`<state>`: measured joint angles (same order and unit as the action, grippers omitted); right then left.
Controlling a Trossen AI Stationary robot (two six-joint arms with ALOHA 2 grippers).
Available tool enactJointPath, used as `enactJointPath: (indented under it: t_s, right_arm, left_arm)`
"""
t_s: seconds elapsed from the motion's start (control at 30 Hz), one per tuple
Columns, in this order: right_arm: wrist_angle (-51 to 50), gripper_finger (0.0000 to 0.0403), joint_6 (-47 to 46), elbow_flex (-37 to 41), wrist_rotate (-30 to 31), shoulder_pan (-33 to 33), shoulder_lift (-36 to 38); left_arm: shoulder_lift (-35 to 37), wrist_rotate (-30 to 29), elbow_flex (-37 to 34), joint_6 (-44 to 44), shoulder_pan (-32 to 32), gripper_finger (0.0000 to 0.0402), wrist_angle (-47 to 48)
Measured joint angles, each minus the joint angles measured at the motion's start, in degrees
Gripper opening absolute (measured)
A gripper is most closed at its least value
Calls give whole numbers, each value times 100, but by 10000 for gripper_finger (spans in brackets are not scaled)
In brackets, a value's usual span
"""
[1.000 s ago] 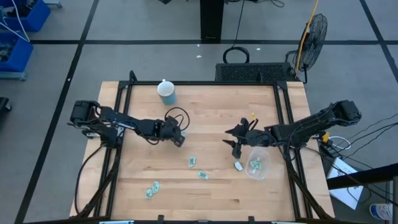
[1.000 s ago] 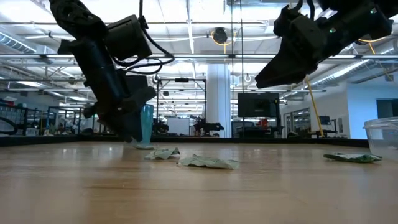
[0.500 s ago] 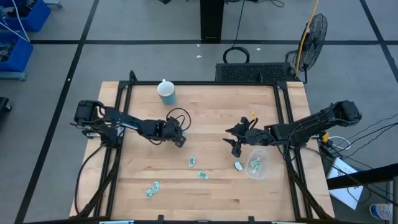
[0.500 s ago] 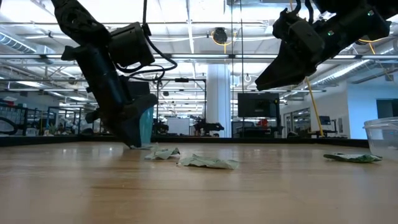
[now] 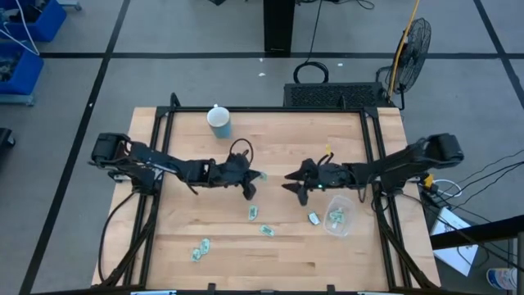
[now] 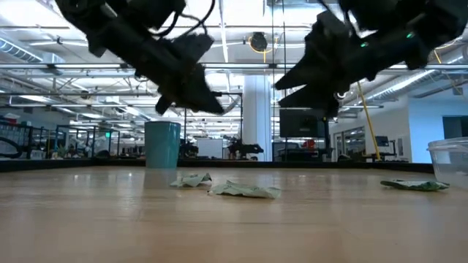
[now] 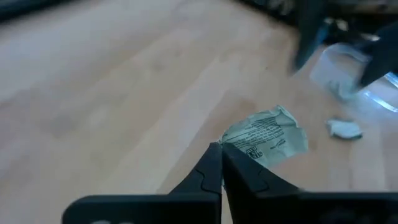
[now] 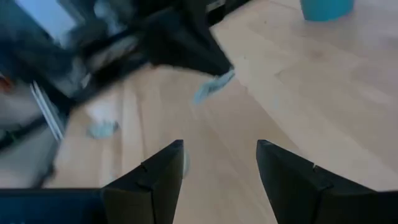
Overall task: Pick and place Stevia / Truvia into bins
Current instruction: Put the stevia packet into the transparent container
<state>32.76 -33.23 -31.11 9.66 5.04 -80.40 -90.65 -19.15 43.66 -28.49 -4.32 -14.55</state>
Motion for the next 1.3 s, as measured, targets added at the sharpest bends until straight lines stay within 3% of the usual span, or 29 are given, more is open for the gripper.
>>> enactJointPath:
  t_s: [0.2, 0.43, 0.67, 0.97, 1.13, 1.3]
  right_arm:
    - [1622, 194, -1122, 2, -396, -368, -1051]
    - [2696, 194, -1397, -60, -530, -470, -1641]
    - [2683, 194, -1136, -593, -328, -474, -1905]
    - [1509, 186, -620, -1321, -374, -501, -2158]
    - [1510, 142, -415, -1321, -376, -519, -2145]
    - [1310, 79, -377, -1323, -374, -566, -2145]
  left_arm:
    - [-7, -757, 434, 384, -257, 13, 717]
    - [-13, -946, 524, 380, -292, 16, 922]
    - [-16, -945, 520, 380, -266, 5, 927]
    - [-13, -943, 520, 330, -251, 21, 926]
    - [-13, -941, 520, 318, -253, 6, 1019]
    - [-13, -943, 520, 312, -251, 24, 1026]
